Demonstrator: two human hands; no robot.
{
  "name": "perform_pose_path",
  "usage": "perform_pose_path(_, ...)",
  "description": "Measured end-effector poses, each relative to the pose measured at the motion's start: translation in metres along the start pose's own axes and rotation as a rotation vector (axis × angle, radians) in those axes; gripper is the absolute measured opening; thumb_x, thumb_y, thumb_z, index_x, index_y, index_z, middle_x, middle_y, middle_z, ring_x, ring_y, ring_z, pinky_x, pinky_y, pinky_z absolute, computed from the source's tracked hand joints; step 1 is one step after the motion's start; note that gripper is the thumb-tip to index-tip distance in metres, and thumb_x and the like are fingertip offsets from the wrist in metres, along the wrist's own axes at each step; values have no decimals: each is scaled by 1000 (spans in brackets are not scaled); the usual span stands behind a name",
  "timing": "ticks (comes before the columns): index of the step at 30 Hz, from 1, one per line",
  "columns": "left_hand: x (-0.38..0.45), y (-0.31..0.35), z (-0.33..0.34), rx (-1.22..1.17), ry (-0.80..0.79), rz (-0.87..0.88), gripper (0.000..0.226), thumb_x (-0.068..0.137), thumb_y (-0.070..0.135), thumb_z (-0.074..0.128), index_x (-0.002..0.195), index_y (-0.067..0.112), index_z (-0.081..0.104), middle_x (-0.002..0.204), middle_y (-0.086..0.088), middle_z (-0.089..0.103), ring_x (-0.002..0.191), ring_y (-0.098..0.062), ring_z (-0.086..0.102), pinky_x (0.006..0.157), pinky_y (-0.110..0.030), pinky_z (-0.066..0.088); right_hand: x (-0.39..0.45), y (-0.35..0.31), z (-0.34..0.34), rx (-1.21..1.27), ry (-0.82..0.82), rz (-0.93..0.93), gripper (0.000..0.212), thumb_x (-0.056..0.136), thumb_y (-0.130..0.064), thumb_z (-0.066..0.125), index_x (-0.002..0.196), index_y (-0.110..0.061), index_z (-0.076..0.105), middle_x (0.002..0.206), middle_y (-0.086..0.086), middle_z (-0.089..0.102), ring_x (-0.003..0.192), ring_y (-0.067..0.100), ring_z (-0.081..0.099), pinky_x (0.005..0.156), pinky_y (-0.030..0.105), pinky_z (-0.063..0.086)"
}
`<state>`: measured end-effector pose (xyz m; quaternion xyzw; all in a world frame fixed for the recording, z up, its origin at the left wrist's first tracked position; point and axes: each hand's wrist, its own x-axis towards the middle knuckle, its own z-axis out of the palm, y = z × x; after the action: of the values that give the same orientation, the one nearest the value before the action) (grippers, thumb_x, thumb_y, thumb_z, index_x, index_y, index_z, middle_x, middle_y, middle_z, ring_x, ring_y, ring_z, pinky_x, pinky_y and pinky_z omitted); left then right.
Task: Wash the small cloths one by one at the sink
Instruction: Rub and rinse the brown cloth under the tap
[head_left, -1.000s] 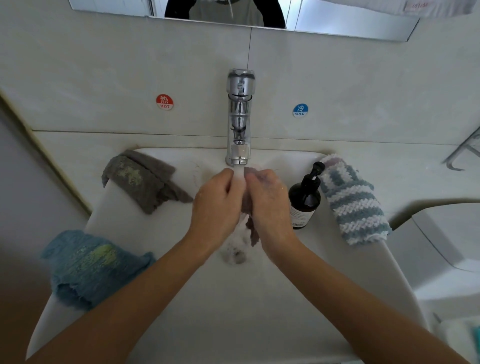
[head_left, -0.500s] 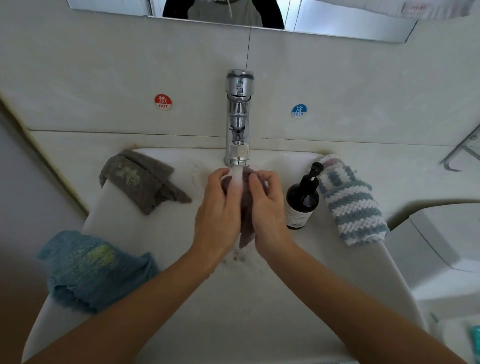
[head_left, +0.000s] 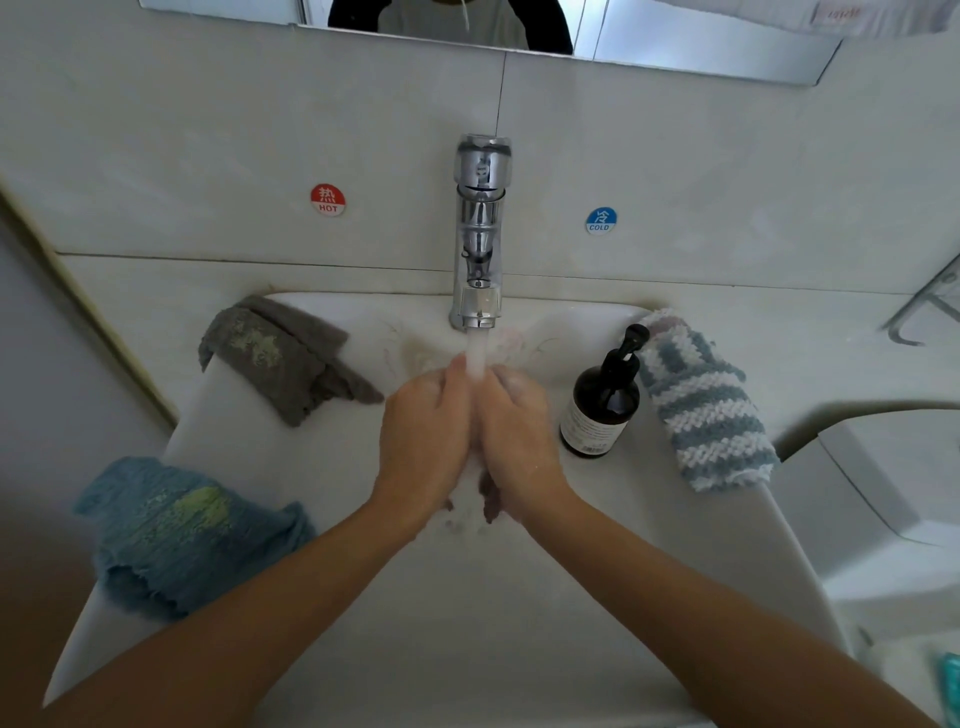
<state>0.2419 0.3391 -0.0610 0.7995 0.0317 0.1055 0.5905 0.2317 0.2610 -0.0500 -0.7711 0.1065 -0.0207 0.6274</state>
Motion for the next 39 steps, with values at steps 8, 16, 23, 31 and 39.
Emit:
perform_pose_path(8, -6, 10, -1, -80, -57, -15, 41, 98, 40, 44, 75, 13, 65, 64, -6, 66, 56, -22, 65, 44, -33, 50, 1, -1, -5, 45, 23, -41, 41, 100, -44, 45, 77, -14, 61, 57, -7, 55, 52, 7, 53, 49, 26, 42)
perform_pose_path(16, 3, 15, -8, -230, 63, -53, 17, 101, 29, 45, 88, 24, 54, 77, 4, 58, 64, -6, 57, 54, -21, 45, 2, 6, -12, -91, -58, -94, 31, 93, -63, 44, 98, -35, 56, 90, -10, 67, 84, 7, 64, 78, 34, 52)
perform_pose_path(23, -6, 18, -4, -455, -50, -92, 27, 93, -1, 43, 106, 20, 55, 87, 1, 66, 74, -3, 64, 60, -17, 51, -3, 7, -6, -7, -182, -39, 56, 83, -82, 32, 126, -49, 46, 100, -8, 70, 79, 5, 69, 60, 19, 50)
perform_pose_path(31, -5, 15, 0, -68, -127, -118, 26, 100, 41, 35, 96, 27, 56, 88, 8, 61, 72, 3, 58, 63, -21, 43, 10, 15, -6, 46, -47, 1, 25, 80, -68, 50, 94, -48, 54, 87, -5, 68, 79, 19, 66, 78, 54, 55)
perform_pose_path(39, -1, 12, -5, 54, -193, -113, 52, 80, 75, 27, 104, 36, 50, 85, 9, 65, 85, -16, 64, 79, -52, 54, 10, 15, -16, 186, -118, -161, 40, 82, -5, 51, 115, -27, 51, 80, 13, 58, 52, 20, 50, 41, 30, 39)
